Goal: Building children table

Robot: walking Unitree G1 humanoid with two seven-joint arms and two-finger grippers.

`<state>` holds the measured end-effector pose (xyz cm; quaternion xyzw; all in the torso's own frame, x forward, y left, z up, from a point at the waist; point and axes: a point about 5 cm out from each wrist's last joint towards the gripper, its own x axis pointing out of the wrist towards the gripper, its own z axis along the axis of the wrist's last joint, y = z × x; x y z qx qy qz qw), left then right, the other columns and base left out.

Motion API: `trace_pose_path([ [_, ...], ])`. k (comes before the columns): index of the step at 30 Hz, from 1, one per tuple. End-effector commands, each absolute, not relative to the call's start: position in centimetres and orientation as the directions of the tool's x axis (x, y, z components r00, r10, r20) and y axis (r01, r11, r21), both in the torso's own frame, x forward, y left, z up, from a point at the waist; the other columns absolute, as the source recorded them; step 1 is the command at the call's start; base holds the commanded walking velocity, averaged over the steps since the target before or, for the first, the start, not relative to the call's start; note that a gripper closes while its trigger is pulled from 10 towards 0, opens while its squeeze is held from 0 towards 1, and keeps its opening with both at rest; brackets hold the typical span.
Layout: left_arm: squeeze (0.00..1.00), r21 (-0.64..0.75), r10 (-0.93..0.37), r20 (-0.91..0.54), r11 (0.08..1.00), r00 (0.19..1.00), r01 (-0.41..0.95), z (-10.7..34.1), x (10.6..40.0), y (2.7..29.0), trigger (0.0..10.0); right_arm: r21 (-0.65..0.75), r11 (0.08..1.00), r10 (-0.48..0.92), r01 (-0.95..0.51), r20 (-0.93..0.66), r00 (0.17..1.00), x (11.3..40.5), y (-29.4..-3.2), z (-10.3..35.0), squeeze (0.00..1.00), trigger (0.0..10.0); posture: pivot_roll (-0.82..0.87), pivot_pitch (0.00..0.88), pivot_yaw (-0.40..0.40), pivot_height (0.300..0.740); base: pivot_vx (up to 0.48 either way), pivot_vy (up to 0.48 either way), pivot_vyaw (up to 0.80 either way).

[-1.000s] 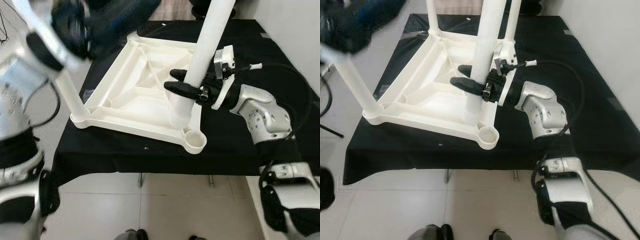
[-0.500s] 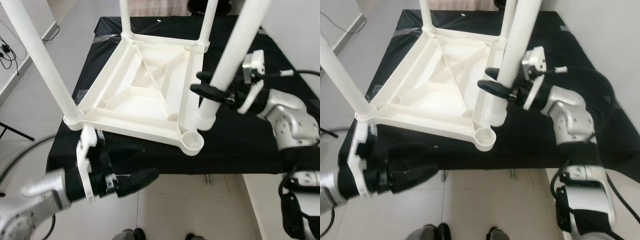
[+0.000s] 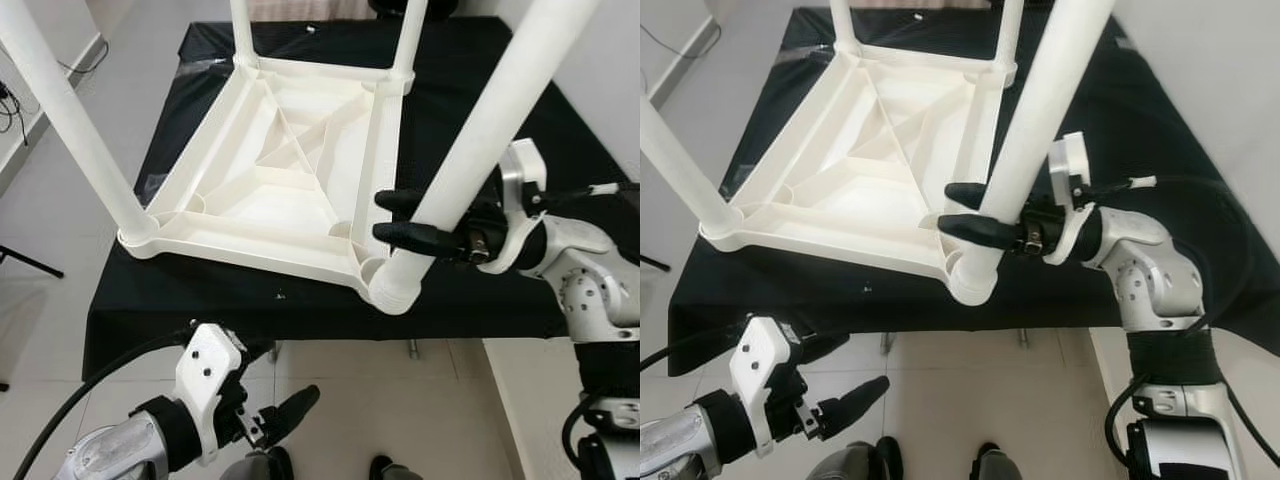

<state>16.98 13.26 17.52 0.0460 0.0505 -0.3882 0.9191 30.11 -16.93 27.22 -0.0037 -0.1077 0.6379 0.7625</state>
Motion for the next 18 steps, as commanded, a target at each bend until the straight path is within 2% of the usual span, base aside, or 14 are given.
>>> trace_pose_path([
  [1, 0.00, 0.080, -0.701, -0.127, 0.698, 0.702, 0.711, 17.5, 16.4, 13.1, 10.0, -0.151, 0.159, 0.977, -0.976, 0.165, 0.134, 29.7, -16.0, 27.2, 0.00, 10.0, -0.01, 0.352, 0.006, 0.740, 0.000, 0.000, 0.00],
  [7, 0.00, 0.078, -0.709, -0.106, 0.694, 0.698, 0.716, 17.4, 15.5, 12.7, 10.0, -0.172, 0.118, 0.981, -0.978, 0.174, 0.088, 29.6, -14.3, 27.6, 0.00, 10.0, 0.00, 0.378, 0.006, 0.740, 0.000, 0.000, 0.00],
  [16, 0.00, 0.073, -0.710, -0.104, 0.693, 0.697, 0.717, 17.2, 14.4, 12.5, 10.0, -0.194, 0.096, 0.985, -0.976, 0.161, 0.065, 29.9, -13.9, 28.3, 0.00, 10.0, 0.01, 0.400, 0.010, 0.740, 0.000, 0.000, 0.00],
  [18, 0.00, 0.081, -0.706, -0.101, 0.697, 0.701, 0.713, 17.2, 14.2, 12.5, 10.0, -0.213, 0.068, 0.990, -0.975, 0.137, 0.039, 29.9, -13.9, 28.4, 0.00, 10.0, 0.02, 0.405, 0.010, 0.740, 0.000, 0.000, 0.00],
])
